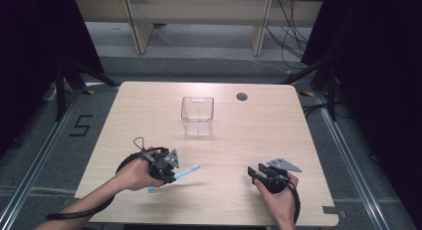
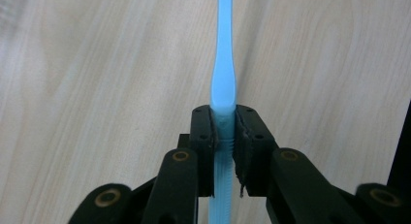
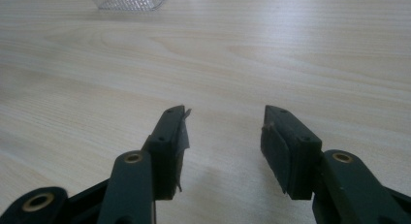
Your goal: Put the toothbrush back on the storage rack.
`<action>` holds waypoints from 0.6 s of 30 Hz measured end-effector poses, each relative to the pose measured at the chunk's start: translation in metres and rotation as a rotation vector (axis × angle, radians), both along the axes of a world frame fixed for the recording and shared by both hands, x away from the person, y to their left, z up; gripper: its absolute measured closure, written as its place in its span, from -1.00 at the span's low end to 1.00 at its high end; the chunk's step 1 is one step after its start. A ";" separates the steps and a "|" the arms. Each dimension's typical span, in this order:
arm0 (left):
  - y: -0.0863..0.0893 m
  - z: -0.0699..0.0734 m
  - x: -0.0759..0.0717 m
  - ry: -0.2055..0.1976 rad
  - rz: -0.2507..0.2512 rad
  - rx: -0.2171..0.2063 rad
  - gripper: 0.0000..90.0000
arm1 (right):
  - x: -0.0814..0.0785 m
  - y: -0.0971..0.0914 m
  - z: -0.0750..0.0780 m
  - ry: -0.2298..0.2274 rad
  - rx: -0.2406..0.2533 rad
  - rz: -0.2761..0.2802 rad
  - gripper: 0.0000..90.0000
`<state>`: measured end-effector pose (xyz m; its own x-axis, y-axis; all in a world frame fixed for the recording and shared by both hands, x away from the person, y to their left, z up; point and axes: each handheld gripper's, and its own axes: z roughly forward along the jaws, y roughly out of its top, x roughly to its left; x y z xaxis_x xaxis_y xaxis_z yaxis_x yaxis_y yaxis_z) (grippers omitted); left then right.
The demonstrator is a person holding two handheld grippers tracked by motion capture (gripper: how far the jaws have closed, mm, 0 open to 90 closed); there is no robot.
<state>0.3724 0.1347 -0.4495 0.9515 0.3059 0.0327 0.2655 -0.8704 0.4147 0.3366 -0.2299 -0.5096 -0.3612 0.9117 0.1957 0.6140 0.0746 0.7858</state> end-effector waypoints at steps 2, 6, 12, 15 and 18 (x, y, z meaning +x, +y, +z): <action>0.002 0.001 0.000 -0.011 0.011 -0.033 0.74 | 0.000 0.000 0.000 0.000 0.002 -0.002 0.15; 0.006 0.003 0.000 -0.042 0.061 -0.155 0.74 | 0.000 0.002 -0.001 0.001 0.027 -0.001 0.15; 0.016 0.007 0.005 -0.066 0.074 -0.176 0.74 | 0.000 0.000 -0.001 -0.002 0.013 0.002 0.15; 0.019 0.007 0.005 -0.064 0.082 -0.176 0.74 | 0.000 0.000 -0.001 0.001 0.013 -0.002 0.15; 0.021 0.007 0.006 -0.064 0.083 -0.181 0.74 | 0.000 0.001 -0.002 0.001 0.022 0.000 0.15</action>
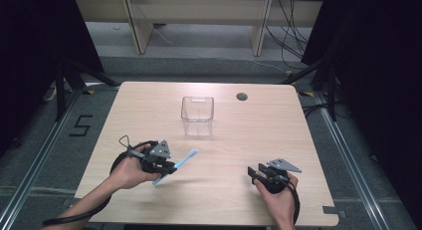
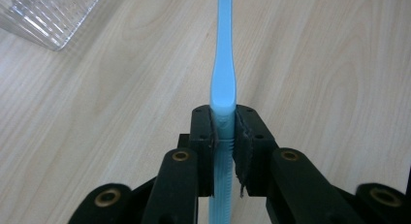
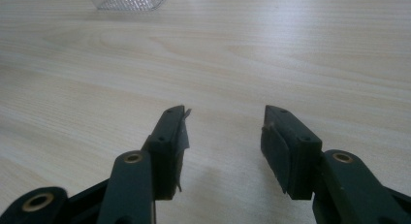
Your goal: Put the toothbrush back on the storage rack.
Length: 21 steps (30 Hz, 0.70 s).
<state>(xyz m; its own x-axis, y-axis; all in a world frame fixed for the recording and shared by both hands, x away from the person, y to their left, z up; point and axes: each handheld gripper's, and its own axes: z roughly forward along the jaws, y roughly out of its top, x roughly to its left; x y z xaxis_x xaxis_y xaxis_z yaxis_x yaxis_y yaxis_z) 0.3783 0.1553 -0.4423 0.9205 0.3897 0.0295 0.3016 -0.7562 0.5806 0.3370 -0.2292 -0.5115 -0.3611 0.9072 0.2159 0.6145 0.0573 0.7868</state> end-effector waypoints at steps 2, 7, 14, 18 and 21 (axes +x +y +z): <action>0.001 0.000 0.000 -0.009 0.006 -0.009 0.74 | -0.001 0.000 0.001 0.011 -0.022 -0.011 0.15; 0.001 -0.001 -0.001 -0.033 0.022 -0.061 0.74 | 0.000 0.000 -0.001 -0.010 0.000 -0.001 0.15; 0.004 0.002 -0.001 -0.098 0.055 -0.140 0.74 | -0.001 0.000 0.001 -0.009 -0.022 -0.001 0.15; 0.006 0.002 0.000 -0.112 0.067 -0.178 0.74 | -0.001 0.000 0.000 -0.010 -0.012 -0.010 0.15; 0.007 0.001 0.000 -0.121 0.093 -0.221 0.74 | -0.004 0.003 0.002 0.029 0.014 -0.040 0.15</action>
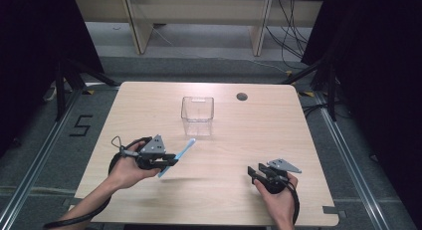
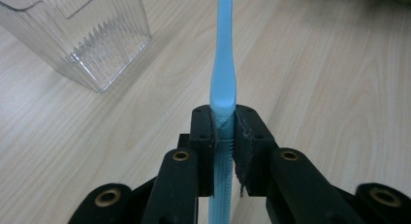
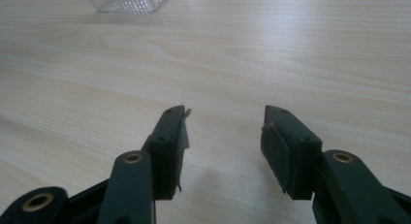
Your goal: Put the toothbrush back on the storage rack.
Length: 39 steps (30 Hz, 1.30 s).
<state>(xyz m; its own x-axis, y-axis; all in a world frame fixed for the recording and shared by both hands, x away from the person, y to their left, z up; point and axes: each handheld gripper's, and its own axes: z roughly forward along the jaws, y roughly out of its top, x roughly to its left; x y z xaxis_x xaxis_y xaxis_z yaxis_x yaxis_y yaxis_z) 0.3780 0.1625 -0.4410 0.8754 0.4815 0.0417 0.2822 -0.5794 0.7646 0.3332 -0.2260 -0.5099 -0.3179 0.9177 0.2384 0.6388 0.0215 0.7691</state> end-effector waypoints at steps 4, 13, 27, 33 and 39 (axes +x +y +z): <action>0.003 0.001 0.001 -0.019 0.011 -0.041 0.74 | 0.002 0.000 -0.002 -0.027 0.001 0.014 0.15; 0.009 0.006 0.004 -0.071 0.060 -0.147 0.74 | 0.003 -0.003 -0.002 -0.051 -0.036 0.030 0.15; 0.013 0.007 0.014 -0.151 0.101 -0.363 0.74 | 0.002 -0.002 -0.002 -0.044 -0.019 0.026 0.15; 0.014 0.008 0.019 -0.160 0.111 -0.392 0.74 | 0.002 -0.003 -0.002 -0.059 -0.035 0.025 0.15; 0.012 0.010 0.025 -0.186 0.094 -0.424 0.74 | 0.002 -0.002 -0.003 -0.061 -0.033 0.026 0.15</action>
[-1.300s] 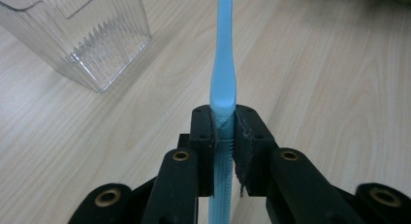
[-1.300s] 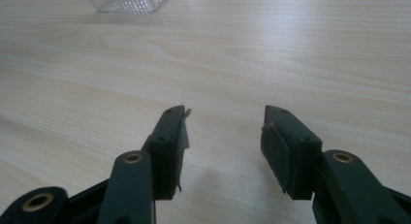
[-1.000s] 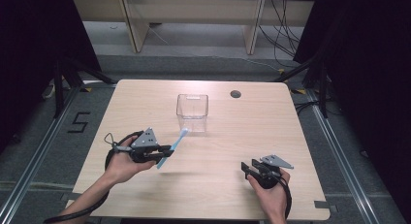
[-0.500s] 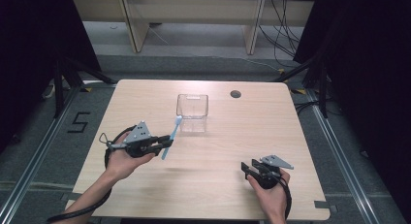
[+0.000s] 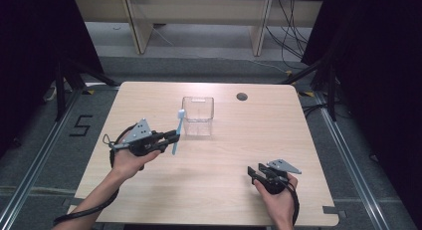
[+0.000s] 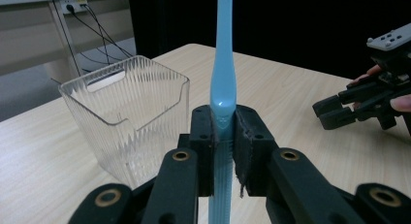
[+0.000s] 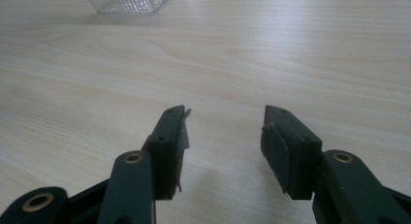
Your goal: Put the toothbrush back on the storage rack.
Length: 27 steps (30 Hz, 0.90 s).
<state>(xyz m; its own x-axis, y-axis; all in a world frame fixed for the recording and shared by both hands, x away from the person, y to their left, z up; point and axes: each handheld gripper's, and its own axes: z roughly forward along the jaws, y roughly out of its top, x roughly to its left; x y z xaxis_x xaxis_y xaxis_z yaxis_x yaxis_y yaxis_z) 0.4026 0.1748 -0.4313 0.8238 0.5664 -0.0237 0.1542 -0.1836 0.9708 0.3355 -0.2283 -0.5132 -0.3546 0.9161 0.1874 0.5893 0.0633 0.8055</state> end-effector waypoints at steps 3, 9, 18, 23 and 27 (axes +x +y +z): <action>-0.001 0.001 0.003 -0.018 0.011 -0.023 0.74 | 0.000 0.000 0.000 0.002 0.000 0.002 0.15; -0.005 0.004 0.010 -0.046 0.019 -0.063 0.74 | -0.001 0.002 0.000 0.017 0.020 -0.012 0.15; -0.013 0.005 0.024 -0.062 0.010 -0.121 0.74 | 0.000 0.000 0.000 -0.011 -0.002 0.001 0.15; -0.015 0.004 0.031 -0.060 0.013 -0.147 0.74 | 0.000 0.000 0.000 -0.010 0.000 0.000 0.15; -0.016 0.004 0.036 -0.059 0.024 -0.171 0.74 | 0.001 0.000 -0.001 -0.011 0.008 0.009 0.15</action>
<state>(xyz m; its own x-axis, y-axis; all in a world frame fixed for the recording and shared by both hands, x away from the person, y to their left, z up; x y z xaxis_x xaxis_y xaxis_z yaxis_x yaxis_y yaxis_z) 0.4390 0.1590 -0.4270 0.8127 0.5781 -0.0731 0.0983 -0.0124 0.9951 0.3361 -0.2288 -0.5139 -0.3645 0.9114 0.1913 0.5800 0.0615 0.8123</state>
